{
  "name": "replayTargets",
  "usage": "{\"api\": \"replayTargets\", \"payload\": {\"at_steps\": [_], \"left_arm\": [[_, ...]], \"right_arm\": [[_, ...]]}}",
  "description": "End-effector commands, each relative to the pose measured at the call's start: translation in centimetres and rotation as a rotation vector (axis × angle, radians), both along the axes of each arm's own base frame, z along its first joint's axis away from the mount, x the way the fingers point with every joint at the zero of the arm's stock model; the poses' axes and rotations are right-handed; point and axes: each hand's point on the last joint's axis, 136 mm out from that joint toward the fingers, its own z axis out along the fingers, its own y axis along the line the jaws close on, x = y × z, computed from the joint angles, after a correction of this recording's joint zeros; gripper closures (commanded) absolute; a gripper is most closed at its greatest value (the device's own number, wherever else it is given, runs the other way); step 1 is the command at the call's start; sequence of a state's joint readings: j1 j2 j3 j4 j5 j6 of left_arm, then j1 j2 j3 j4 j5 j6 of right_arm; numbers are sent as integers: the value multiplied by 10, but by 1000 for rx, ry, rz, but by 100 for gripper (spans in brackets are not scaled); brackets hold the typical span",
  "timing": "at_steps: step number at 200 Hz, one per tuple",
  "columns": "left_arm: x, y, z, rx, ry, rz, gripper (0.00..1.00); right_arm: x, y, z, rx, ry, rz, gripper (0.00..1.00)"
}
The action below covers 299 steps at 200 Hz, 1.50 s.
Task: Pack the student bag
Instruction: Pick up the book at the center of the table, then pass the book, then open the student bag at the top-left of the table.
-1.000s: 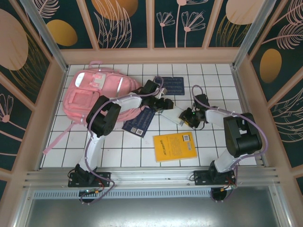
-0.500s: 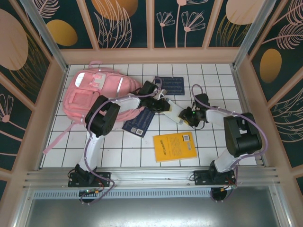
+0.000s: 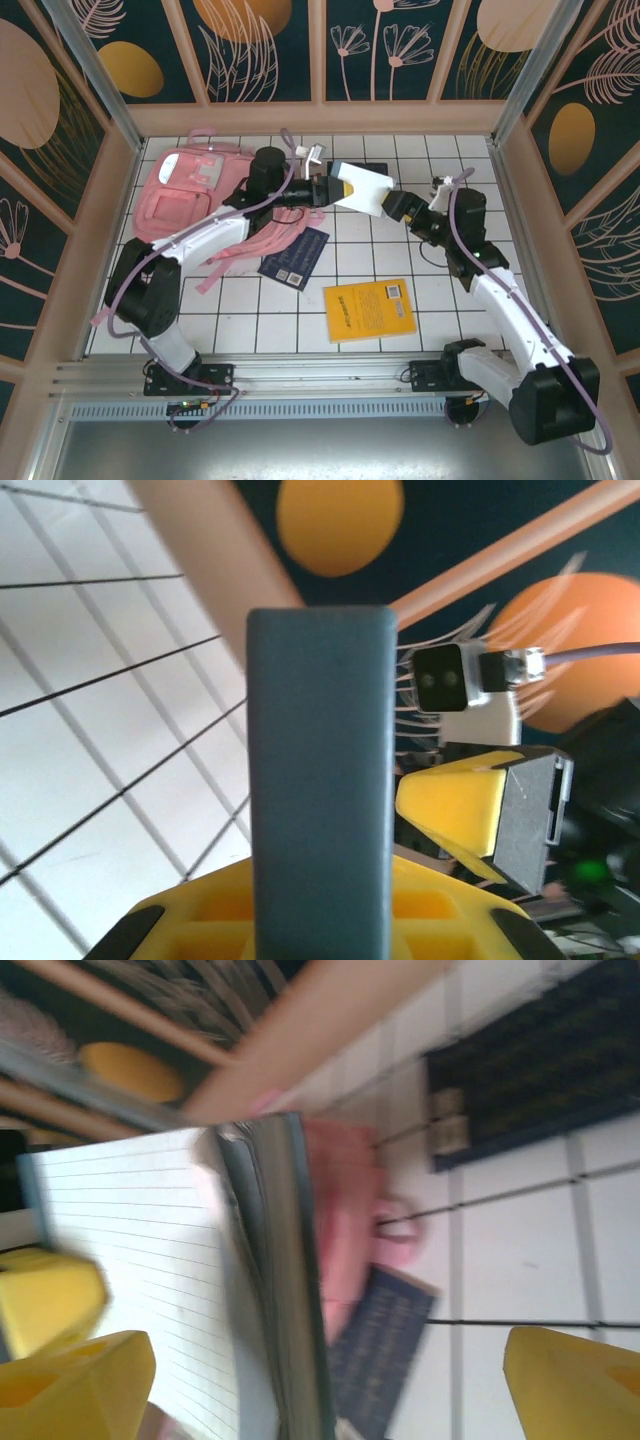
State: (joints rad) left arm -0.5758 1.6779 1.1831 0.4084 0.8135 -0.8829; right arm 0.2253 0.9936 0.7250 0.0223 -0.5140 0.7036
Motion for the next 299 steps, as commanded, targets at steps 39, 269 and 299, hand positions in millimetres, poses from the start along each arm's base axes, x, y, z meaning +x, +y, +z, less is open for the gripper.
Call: {"api": "replayTargets", "payload": {"at_steps": [39, 269, 299], "left_arm": [[-28, 12, 52, -186, -52, -64, 100], [78, 135, -40, 664, -81, 562, 31], [110, 209, -57, 768, -22, 773, 31]], "right_arm": [[-47, 34, 57, 302, -163, 315, 50], [-17, -14, -2, -63, -52, -53, 100], [-18, -12, -15, -53, -22, -44, 100]]}}
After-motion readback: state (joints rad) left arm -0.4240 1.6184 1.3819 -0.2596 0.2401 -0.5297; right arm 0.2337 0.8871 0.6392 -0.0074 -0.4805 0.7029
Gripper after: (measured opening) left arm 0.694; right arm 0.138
